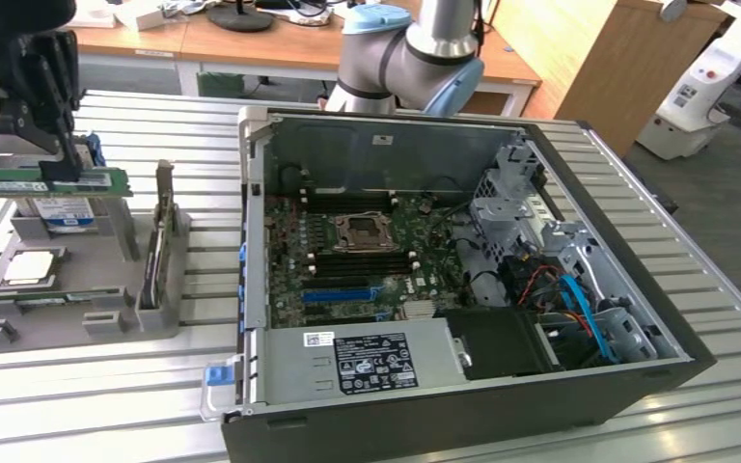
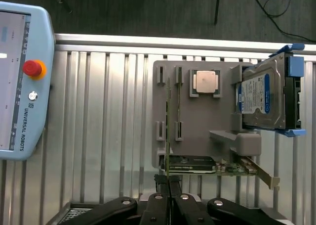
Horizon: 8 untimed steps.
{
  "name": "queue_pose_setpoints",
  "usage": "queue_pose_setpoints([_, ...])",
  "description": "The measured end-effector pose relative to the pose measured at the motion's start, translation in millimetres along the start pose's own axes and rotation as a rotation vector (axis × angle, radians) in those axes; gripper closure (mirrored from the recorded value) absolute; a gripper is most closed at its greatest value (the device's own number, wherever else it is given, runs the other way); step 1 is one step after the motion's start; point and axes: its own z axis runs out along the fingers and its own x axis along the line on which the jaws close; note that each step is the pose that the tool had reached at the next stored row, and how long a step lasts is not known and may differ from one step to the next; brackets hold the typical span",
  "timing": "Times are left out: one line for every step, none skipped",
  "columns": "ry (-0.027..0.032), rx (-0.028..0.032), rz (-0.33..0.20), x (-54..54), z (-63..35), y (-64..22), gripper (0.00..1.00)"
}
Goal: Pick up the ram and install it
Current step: 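Pick up the ram and move it above insertion slot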
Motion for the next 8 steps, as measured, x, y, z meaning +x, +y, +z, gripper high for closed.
queue_pose_setpoints([0.0000, 0.0000, 0.000, 0.0, -0.1, -1.6, 0.88])
queue_pose_setpoints([0.0000, 0.0001, 0.000, 0.1, -0.1, -3.3, 0.88])
queue_pose_setpoints([0.0000, 0.0000, 0.000, 0.1, -0.2, -4.9, 0.88])
queue_pose_setpoints([0.0000, 0.0000, 0.000, 0.1, -0.3, -6.6, 0.88])
queue_pose_setpoints([0.0000, 0.0000, 0.000, 0.1, -0.4, -8.3, 0.88])
queue_pose_setpoints([0.0000, 0.0001, 0.000, 0.1, -0.4, -10.2, 0.88])
queue_pose_setpoints([0.0000, 0.0000, 0.000, 0.2, -0.5, -12.0, 0.88])
queue_pose_setpoints([0.0000, 0.0000, 0.000, 0.2, -0.6, -13.8, 0.88])
